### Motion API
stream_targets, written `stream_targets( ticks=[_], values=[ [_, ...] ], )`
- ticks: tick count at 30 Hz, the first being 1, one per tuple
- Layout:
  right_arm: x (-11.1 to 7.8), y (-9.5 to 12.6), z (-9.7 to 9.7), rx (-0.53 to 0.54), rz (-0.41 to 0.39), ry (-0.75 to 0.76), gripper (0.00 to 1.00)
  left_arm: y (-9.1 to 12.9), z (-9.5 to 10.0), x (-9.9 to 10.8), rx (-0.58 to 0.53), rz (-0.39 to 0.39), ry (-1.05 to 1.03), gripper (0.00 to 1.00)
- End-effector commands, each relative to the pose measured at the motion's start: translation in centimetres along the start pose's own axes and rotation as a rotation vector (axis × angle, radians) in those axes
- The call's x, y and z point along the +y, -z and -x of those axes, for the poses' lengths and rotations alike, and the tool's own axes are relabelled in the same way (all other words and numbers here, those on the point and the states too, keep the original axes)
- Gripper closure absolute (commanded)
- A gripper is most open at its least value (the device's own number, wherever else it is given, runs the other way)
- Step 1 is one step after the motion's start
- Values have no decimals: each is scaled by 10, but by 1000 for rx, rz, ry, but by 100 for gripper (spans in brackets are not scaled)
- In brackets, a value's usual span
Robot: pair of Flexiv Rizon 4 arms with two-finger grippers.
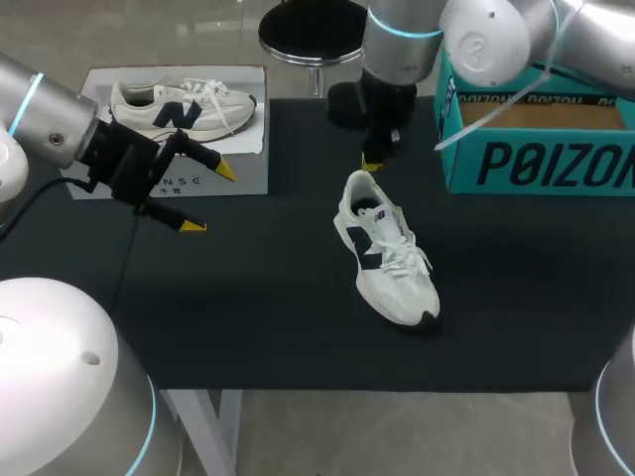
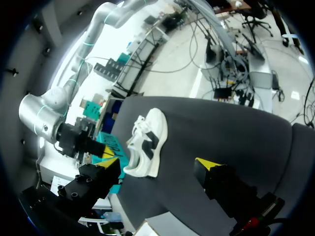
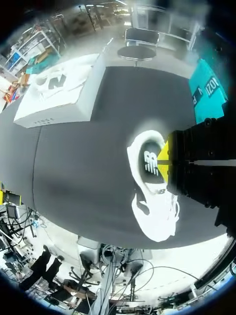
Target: Take the shoe out of the shoebox, open the shoe tongue, remove and reinsert the insole, then place the shoe into the shoebox
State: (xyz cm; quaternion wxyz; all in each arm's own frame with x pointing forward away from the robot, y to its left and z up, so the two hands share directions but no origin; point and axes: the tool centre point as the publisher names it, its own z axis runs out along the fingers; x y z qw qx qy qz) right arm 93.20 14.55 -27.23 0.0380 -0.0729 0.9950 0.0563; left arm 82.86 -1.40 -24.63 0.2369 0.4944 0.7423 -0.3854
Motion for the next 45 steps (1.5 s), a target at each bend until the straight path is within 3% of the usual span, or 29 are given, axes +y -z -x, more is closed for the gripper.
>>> stream_targets(
  ticks=[1,7,9,13,15,16,25,27,32,38,43,45],
  values=[
    [7,-14,21,28,-7,23,100,0,0,0,4,2,0,0],
    [5,-27,36,62,-8,39,100,0,0,0,4,2,0,0],
    [4,-30,41,71,-8,52,73,0,0,0,4,2,0,0],
    [1,-36,50,88,-5,63,51,0,0,0,4,2,0,0],
    [-3,-40,52,96,-4,61,15,0,0,0,4,2,0,0],
    [-5,-41,53,101,-3,59,6,0,0,0,4,2,0,0],
    [-17,-51,42,129,3,38,15,0,0,0,4,2,0,0],
    [-18,-54,39,138,1,36,24,0,0,0,4,2,0,0],
    [-19,-60,37,148,2,31,30,0,0,0,4,2,0,0],
    [-15,-69,37,161,3,38,28,0,0,0,4,2,0,0],
    [-9,-80,41,174,9,47,11,0,0,0,4,2,0,0],
    [-7,-85,43,176,11,52,10,0,0,0,4,2,0,0]
  ],
)
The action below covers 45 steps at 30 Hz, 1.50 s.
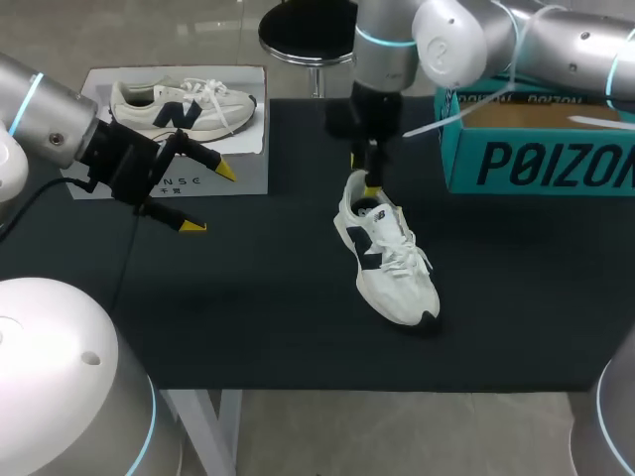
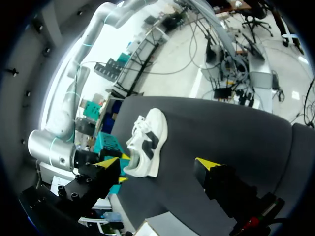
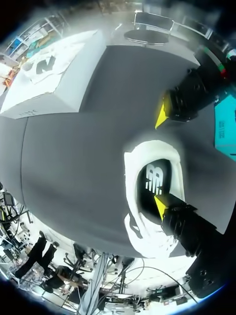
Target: Take the shoe out of the shoebox, open the shoe tongue, remove and reinsert the insole, then place the shoe into the shoebox
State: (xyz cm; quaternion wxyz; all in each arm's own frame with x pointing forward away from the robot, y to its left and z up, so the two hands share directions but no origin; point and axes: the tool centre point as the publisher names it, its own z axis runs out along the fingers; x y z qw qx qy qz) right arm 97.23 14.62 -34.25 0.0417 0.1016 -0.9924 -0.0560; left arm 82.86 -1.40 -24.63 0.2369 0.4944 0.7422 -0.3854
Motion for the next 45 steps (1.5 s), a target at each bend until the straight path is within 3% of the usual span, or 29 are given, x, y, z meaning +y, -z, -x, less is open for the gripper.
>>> stream_targets(
  ticks=[1,16,17,18,19,20,21,22,34,38,45],
  values=[
    [5,-14,13,15,1,5,11,0,0,0,4,2,0,0],
    [5,-53,13,72,16,10,22,0,0,0,4,2,0,0],
    [4,-54,13,72,15,9,28,0,0,0,4,2,0,0],
    [3,-54,13,71,15,7,50,0,0,0,4,2,0,0],
    [1,-52,13,65,12,4,59,0,0,0,4,2,0,0],
    [-1,-50,12,60,10,-1,75,0,0,0,4,2,0,0],
    [-1,-48,13,51,10,-5,97,0,0,0,4,2,0,0],
    [-2,-46,13,45,10,-2,100,0,0,0,4,2,0,0],
    [-6,-3,15,-11,-29,2,100,0,0,0,4,2,0,0],
    [-8,26,14,-52,-76,-24,100,0,0,0,4,2,0,0],
    [-27,114,0,-96,-190,-236,100,0,0,0,4,2,0,0]
  ],
)
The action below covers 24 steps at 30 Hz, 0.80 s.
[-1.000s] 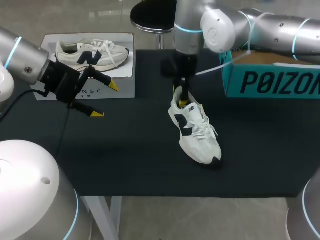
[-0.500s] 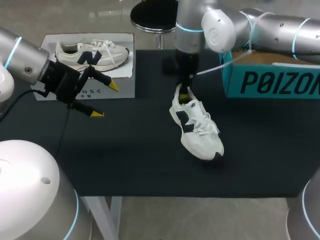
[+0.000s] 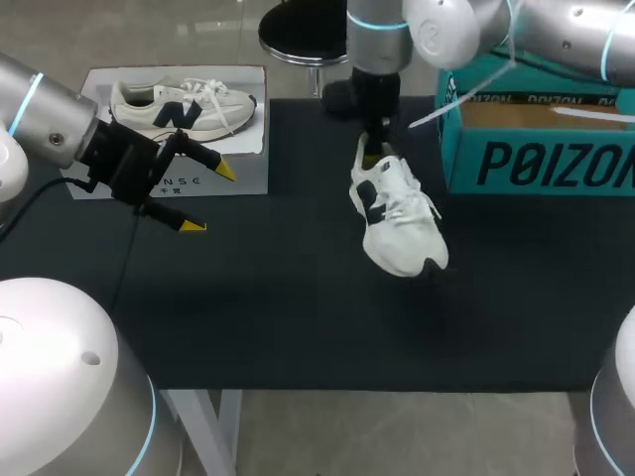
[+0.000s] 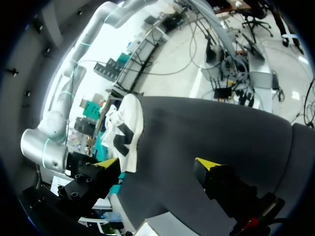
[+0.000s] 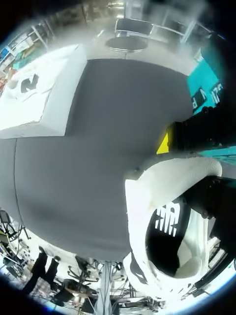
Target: Take the shoe out of the shoebox, open the shoe tongue, remove and reinsert the insole, then place the shoe into the shoebox
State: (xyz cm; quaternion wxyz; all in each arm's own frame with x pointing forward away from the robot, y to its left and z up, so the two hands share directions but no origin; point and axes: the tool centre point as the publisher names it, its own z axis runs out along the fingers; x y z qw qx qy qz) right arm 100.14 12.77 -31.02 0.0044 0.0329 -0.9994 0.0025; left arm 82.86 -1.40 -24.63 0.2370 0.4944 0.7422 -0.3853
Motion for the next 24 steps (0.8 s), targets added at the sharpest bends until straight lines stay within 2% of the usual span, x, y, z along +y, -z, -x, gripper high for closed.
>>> stream_targets(
  ticks=[1,5,9,11,24],
  values=[
    [-26,91,-18,-21,-110,-135,100,0,0,0,4,2,0,0],
    [-57,141,-37,-61,-197,-314,100,0,0,0,4,2,0,0],
    [-91,177,-71,-95,-258,-453,100,0,0,0,4,2,0,0],
    [-102,185,-83,-113,-209,-431,100,0,0,0,4,2,0,0],
    [-102,185,-83,-113,-209,-431,100,0,0,0,4,2,0,0]
  ],
)
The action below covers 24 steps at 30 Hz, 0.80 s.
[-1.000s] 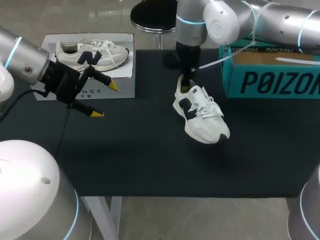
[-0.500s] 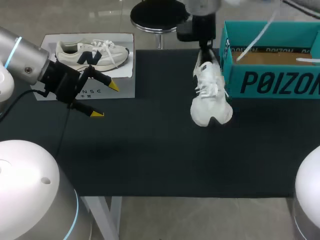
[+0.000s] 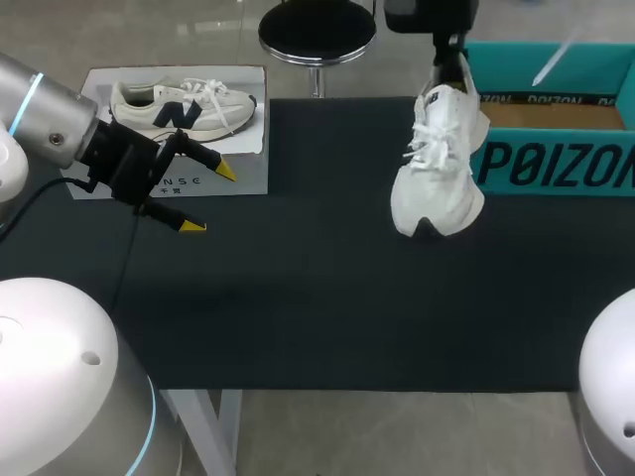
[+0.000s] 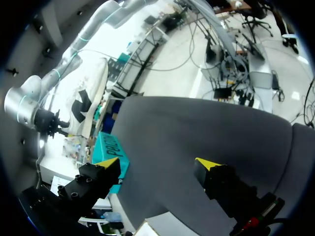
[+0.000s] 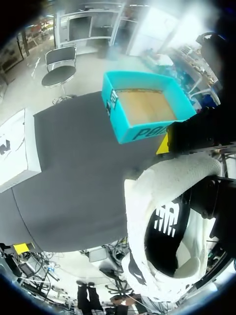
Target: Take the shoe out of the shoebox, open the shoe tongue, remove and reinsert the insole, then place the shoe into the shoebox
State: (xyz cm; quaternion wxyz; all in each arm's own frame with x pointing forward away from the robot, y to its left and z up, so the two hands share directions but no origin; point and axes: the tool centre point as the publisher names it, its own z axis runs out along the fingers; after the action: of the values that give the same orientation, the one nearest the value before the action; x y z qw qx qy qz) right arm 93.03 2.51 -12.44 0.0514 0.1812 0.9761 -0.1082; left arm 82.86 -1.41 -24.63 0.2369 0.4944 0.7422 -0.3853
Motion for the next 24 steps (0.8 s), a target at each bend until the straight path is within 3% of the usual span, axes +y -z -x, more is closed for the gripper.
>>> stream_targets(
  ticks=[1,20,24],
  values=[
    [-4,0,-2,-7,8,-1,100,0,0,0,4,2,0,0],
    [-4,0,-2,-7,8,-1,100,0,0,0,4,2,0,0],
    [-40,-17,33,48,67,-162,100,0,0,0,4,2,0,0]
  ],
)
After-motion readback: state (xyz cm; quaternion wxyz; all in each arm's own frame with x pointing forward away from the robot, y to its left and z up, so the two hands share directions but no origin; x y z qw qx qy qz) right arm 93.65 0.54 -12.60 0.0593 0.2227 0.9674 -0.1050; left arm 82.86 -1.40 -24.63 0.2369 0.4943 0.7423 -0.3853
